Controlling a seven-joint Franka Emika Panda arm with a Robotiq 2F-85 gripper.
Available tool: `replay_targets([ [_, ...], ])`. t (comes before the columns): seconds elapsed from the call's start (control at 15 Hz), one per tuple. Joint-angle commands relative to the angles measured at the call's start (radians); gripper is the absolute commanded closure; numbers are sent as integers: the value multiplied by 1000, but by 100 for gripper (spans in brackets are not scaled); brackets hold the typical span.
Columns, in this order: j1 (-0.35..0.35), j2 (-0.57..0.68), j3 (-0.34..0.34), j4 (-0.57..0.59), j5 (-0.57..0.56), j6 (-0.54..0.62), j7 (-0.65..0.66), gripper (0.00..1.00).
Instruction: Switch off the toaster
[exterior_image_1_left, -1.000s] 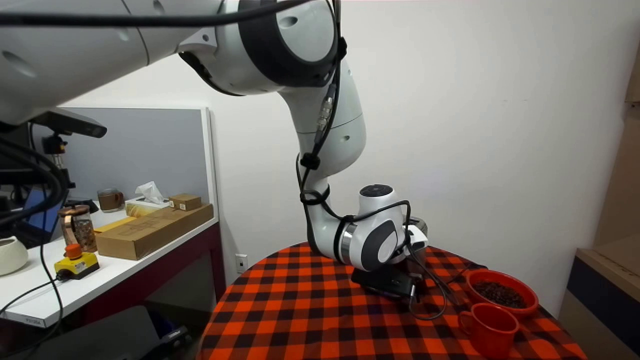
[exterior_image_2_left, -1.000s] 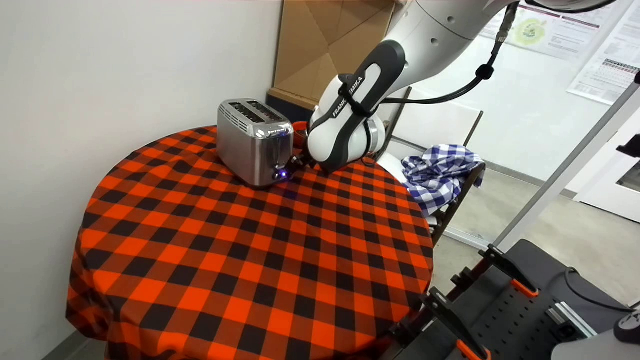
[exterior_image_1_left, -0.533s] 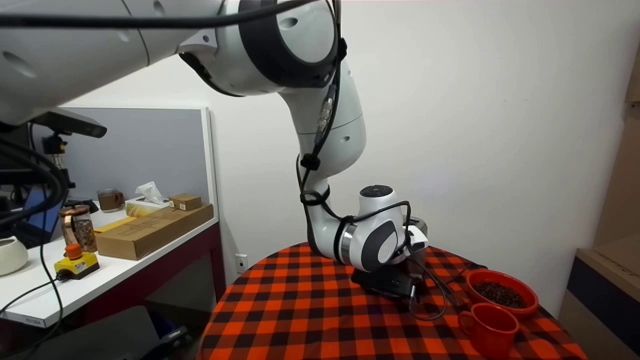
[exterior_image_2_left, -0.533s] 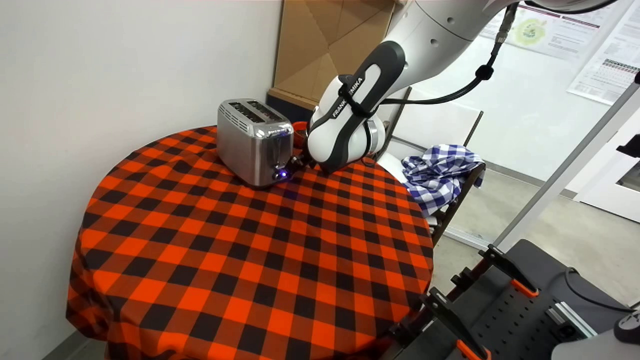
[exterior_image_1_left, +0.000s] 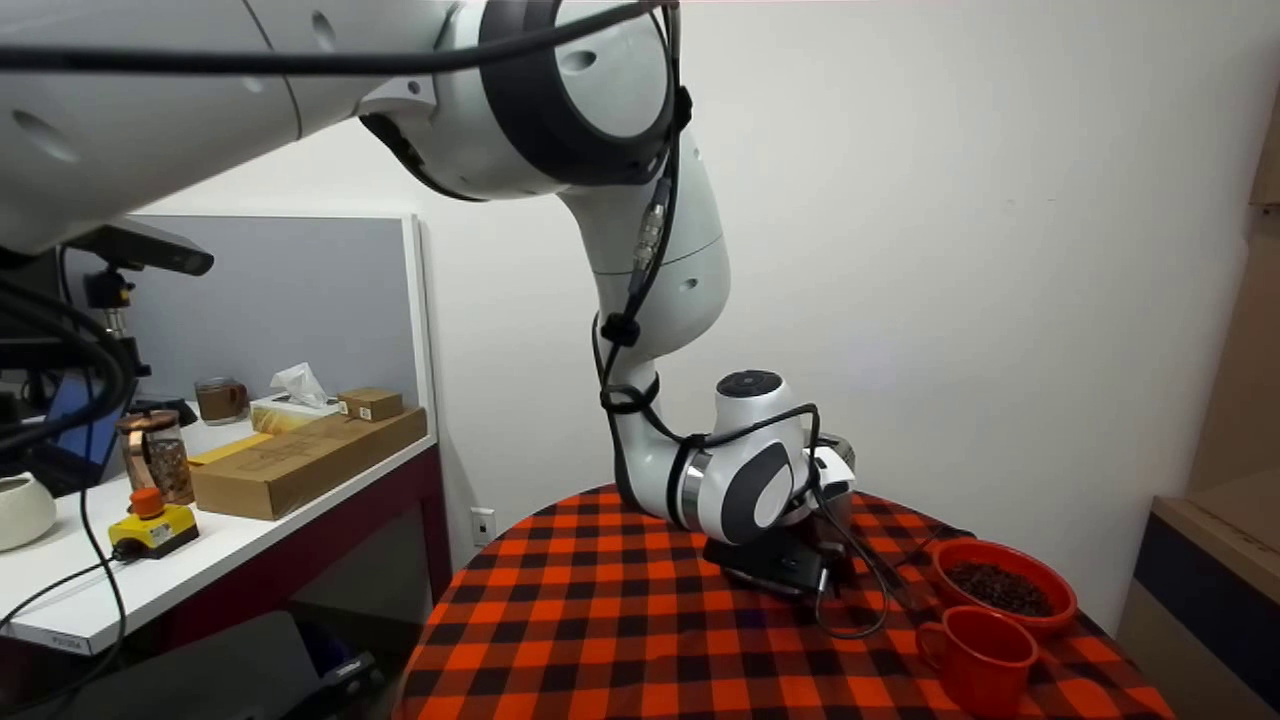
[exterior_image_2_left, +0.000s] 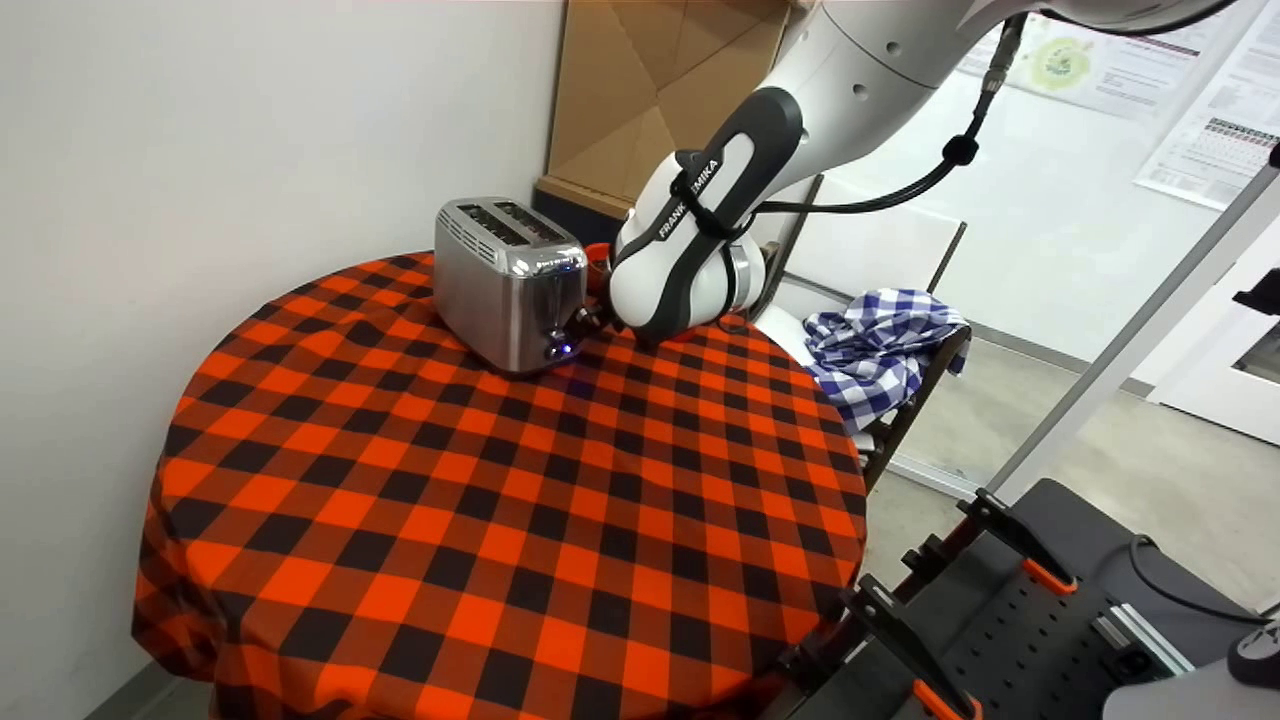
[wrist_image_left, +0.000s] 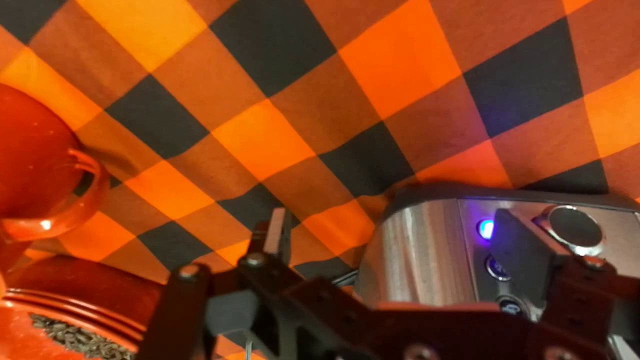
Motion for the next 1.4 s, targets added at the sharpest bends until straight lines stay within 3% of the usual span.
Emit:
replay_targets([
  [0.0,15,28,-11,36,16,2,13,0],
  [0.4,6,26,-10,33,8,-60,4,0],
  [1.33,14,82,3,72,65,91,57,0],
])
